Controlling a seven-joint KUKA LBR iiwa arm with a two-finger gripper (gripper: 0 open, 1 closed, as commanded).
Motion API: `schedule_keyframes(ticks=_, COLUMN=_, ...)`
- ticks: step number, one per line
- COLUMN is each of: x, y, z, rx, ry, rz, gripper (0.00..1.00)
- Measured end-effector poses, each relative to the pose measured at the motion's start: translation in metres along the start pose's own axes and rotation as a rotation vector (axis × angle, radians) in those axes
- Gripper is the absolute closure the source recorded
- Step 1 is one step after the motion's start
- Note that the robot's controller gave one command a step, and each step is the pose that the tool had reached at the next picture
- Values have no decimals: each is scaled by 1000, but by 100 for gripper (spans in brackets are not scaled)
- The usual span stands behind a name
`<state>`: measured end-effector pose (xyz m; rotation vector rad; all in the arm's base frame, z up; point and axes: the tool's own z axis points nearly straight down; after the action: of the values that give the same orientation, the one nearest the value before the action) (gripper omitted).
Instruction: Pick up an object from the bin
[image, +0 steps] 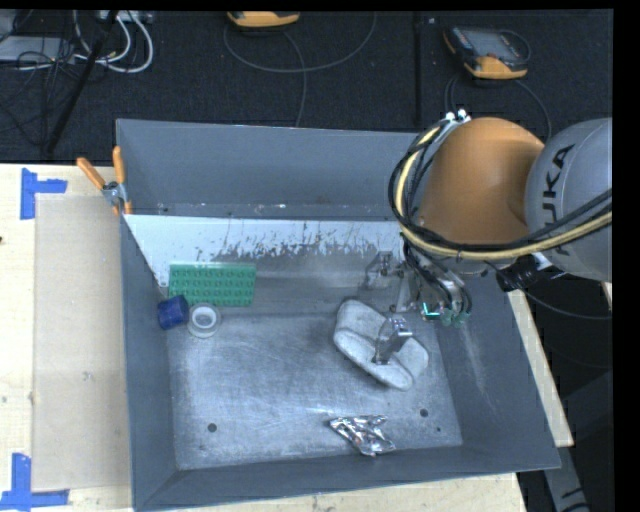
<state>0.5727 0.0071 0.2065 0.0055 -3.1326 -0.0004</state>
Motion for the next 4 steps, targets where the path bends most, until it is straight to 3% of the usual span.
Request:
schedule_keyframes(ticks=1, x=-2, y=-20, z=104, rx=-1, ry=-26, rz=-243, gripper=0)
schedule_keyframes(ticks=2, x=78, y=-55, z=77, rx=3, ry=-4, rz=-843, gripper=0)
schedule_keyframes(ticks=3, x=96, y=39, z=130, rx=8, ry=-11, rz=-1136, gripper=0)
schedule_keyframes(ticks=4, x=99, y=38, z=131, rx=4, ry=-6, rz=-1136, gripper=100)
